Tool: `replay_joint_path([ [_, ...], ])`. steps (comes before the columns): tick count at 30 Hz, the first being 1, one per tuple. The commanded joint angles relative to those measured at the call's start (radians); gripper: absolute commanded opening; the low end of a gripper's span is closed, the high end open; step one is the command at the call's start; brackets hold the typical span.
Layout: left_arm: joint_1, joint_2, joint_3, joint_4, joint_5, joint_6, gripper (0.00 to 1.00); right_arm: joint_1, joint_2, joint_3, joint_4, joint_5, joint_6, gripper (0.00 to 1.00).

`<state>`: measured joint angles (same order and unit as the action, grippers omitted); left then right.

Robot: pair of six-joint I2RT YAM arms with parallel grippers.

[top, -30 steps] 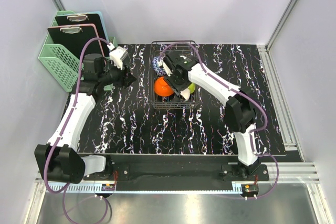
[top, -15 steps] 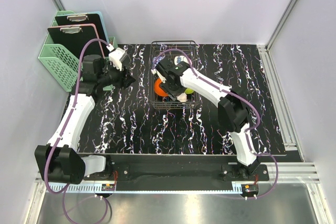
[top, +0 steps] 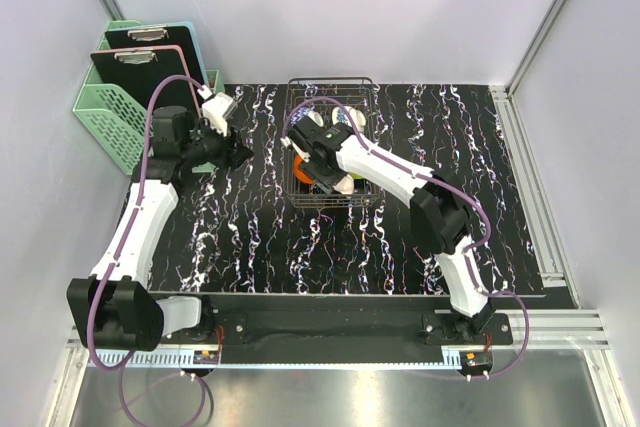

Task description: Load the bowls into the dish rack

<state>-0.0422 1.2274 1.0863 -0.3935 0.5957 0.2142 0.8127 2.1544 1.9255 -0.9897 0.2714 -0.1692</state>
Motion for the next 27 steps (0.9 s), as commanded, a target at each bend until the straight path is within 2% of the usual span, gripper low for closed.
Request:
replay_joint_path([
  [1,0.013,-0.028,0.0,0.051,0.042,0.021,0.5,0.043,0.038,-0.003,-0.024,-0.061,0.0,0.26],
  [4,0.016,-0.028,0.0,0.05,0.046,0.019,0.5,0.048,0.036,-0.01,-0.024,-0.069,-0.001,0.32],
  [8,0.019,-0.029,0.0,0.051,0.05,0.019,0.5,0.06,0.032,-0.019,-0.024,-0.078,-0.006,0.5],
  [18,0.033,-0.037,0.0,0.05,0.058,0.025,0.5,0.077,0.036,-0.026,-0.029,-0.097,-0.015,0.78],
  [27,0.039,-0.035,0.0,0.05,0.065,0.025,0.5,0.079,0.05,-0.017,-0.058,-0.116,-0.021,0.82],
])
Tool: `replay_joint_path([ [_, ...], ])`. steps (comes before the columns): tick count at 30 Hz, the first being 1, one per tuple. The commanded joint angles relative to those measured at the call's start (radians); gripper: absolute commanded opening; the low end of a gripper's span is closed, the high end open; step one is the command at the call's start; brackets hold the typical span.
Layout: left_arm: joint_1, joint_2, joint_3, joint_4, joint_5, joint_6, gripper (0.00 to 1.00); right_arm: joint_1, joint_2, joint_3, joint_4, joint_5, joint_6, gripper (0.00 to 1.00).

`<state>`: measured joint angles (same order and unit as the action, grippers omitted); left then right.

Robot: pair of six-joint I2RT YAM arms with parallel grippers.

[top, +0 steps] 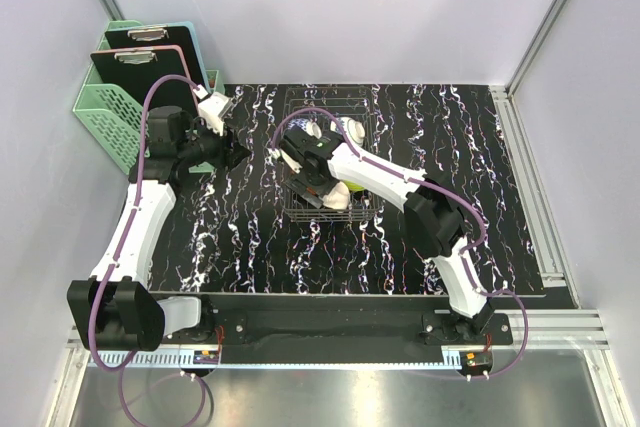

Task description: Load the bowls into the dish rack

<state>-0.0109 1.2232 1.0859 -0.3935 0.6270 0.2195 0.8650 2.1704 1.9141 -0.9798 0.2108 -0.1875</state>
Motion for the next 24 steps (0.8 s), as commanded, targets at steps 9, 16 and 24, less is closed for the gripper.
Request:
replay_joint_path([
  [9,0.008,-0.025,0.005,0.05,0.033,0.021,0.5,0.025,0.025,0.031,-0.112,-0.203,-0.03,0.86],
  [16,0.009,-0.025,0.008,0.048,0.034,0.018,0.5,0.025,0.025,0.088,-0.154,-0.264,-0.055,0.91],
  [24,0.009,-0.024,0.003,0.048,0.034,0.012,0.5,0.009,0.002,0.161,-0.168,-0.277,-0.082,0.88],
])
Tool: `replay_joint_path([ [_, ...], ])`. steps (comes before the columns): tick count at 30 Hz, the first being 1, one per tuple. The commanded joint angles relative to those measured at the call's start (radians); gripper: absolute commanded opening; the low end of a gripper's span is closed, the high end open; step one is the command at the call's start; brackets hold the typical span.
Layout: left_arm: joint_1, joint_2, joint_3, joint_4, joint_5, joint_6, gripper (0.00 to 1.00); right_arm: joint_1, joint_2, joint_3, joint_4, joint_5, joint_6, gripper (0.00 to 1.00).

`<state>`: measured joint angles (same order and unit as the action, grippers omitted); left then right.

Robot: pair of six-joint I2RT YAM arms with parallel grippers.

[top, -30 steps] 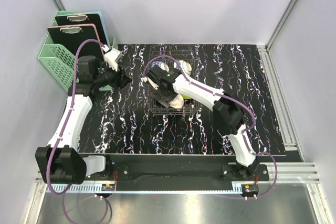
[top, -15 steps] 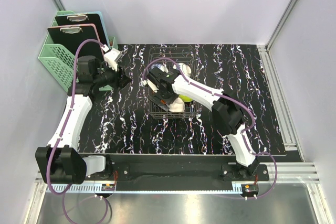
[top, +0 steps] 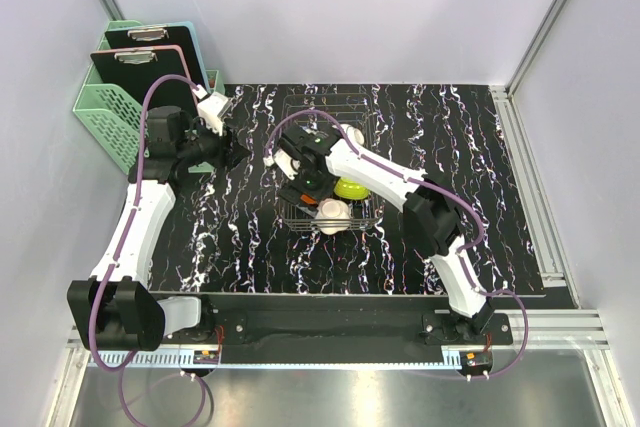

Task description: Load the bowls into the dish rack

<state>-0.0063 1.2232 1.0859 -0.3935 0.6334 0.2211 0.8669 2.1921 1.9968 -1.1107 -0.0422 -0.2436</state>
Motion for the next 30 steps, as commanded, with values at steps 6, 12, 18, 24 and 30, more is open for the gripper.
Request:
replay_joint_path([
  [6,0.005,0.005,-0.001,0.068,0.022,0.006,0.5,-0.077,-0.023,0.137,-0.011,0.038,-0.01,0.56],
  [12,0.005,0.056,0.011,0.111,0.035,-0.028,0.5,-0.213,0.001,0.183,-0.012,0.019,0.02,0.17],
  [18,0.005,0.087,0.025,0.119,0.031,-0.031,0.8,-0.29,0.038,0.2,-0.012,-0.025,0.01,0.12],
  [24,0.005,0.078,0.006,0.12,0.017,-0.011,0.99,-0.304,0.061,0.156,-0.008,-0.056,0.004,0.13],
  [30,0.005,0.078,0.002,0.12,0.015,-0.011,0.99,-0.305,0.029,0.068,0.023,-0.067,0.009,0.12],
])
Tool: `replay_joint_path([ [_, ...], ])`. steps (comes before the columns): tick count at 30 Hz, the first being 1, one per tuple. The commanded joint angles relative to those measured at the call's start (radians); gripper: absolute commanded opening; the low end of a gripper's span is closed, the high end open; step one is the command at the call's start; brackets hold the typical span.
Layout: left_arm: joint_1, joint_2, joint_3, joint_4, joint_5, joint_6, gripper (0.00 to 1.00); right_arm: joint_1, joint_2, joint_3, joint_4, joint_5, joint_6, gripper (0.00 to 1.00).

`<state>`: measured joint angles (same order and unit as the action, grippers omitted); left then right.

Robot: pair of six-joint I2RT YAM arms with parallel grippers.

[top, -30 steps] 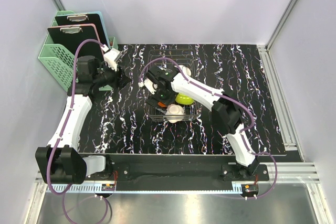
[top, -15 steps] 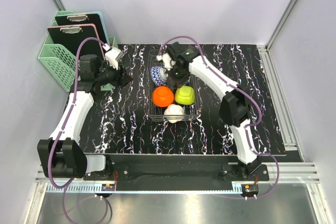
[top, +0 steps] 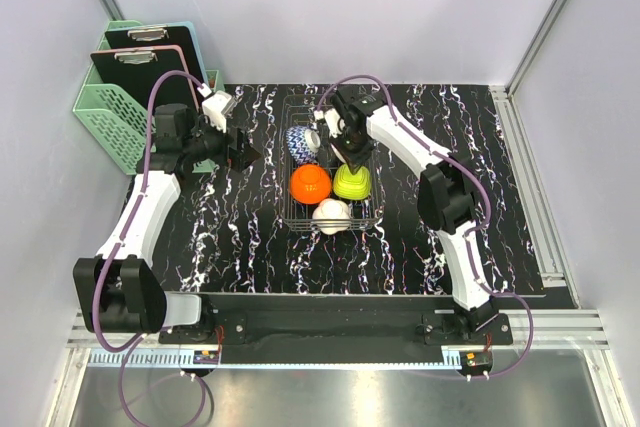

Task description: Load the bowls into the dish rack

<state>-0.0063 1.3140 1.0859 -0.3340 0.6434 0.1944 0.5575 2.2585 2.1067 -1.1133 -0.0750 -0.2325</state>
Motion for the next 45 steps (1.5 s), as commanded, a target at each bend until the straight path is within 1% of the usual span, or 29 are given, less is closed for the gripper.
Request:
replay_joint_path([
  [1,0.005,-0.013,0.0,0.061,0.006,0.017,0.99,0.004,-0.043,-0.054,0.029,-0.034,-0.001,0.12],
  [7,0.005,-0.016,0.002,0.059,0.007,0.016,0.99,0.005,-0.079,-0.14,0.038,-0.058,0.001,0.12],
  [13,0.005,-0.009,0.006,0.061,0.009,0.013,0.99,0.005,-0.108,-0.143,0.04,-0.056,-0.001,0.11],
  [14,0.005,-0.007,0.006,0.062,0.007,0.013,0.99,0.005,-0.114,-0.137,0.041,-0.037,-0.004,0.14],
  [15,0.005,-0.001,0.006,0.07,0.004,0.007,0.99,0.005,-0.117,-0.123,0.049,-0.029,-0.005,0.17],
  [16,0.005,0.001,0.006,0.073,0.002,0.005,0.99,0.005,-0.122,-0.114,0.052,-0.022,-0.011,0.22],
  [17,0.005,0.007,0.008,0.078,-0.007,0.002,0.99,0.005,-0.135,-0.105,0.055,-0.013,-0.016,0.37],
  [18,0.006,0.017,0.009,0.084,-0.008,-0.003,0.99,0.005,-0.142,-0.084,0.059,-0.006,-0.021,0.47],
  [20,0.005,0.031,0.012,0.089,-0.016,-0.004,0.99,0.005,-0.165,-0.059,0.066,0.013,-0.03,0.6],
  [21,0.005,0.042,0.014,0.092,-0.021,-0.004,0.99,0.005,-0.172,-0.036,0.066,0.023,-0.033,0.71],
  [24,0.005,0.065,0.017,0.096,-0.037,0.013,0.99,0.004,-0.201,-0.013,0.069,0.067,-0.041,0.8],
  [26,0.002,0.076,0.016,0.095,-0.051,0.025,0.99,0.004,-0.229,-0.017,0.069,0.093,-0.044,0.83],
  [28,-0.003,0.09,0.012,0.086,-0.059,0.054,0.99,0.004,-0.249,-0.028,0.073,0.109,-0.042,0.84],
  [30,-0.014,0.108,0.012,0.057,-0.062,0.088,0.99,0.001,-0.272,-0.06,0.085,0.153,-0.039,0.84],
  [32,-0.024,0.119,0.003,0.047,-0.077,0.103,0.99,-0.018,-0.293,-0.112,0.104,0.165,-0.033,0.83],
  [37,-0.081,0.143,-0.017,0.035,-0.123,0.142,0.99,-0.071,-0.31,-0.203,0.122,0.15,-0.011,0.71],
  [39,-0.107,0.151,-0.018,0.033,-0.149,0.151,0.99,-0.091,-0.324,-0.247,0.125,0.117,-0.007,0.65],
  [45,-0.126,0.175,-0.009,0.027,-0.168,0.157,0.99,-0.096,-0.352,-0.362,0.148,0.049,0.002,0.59],
])
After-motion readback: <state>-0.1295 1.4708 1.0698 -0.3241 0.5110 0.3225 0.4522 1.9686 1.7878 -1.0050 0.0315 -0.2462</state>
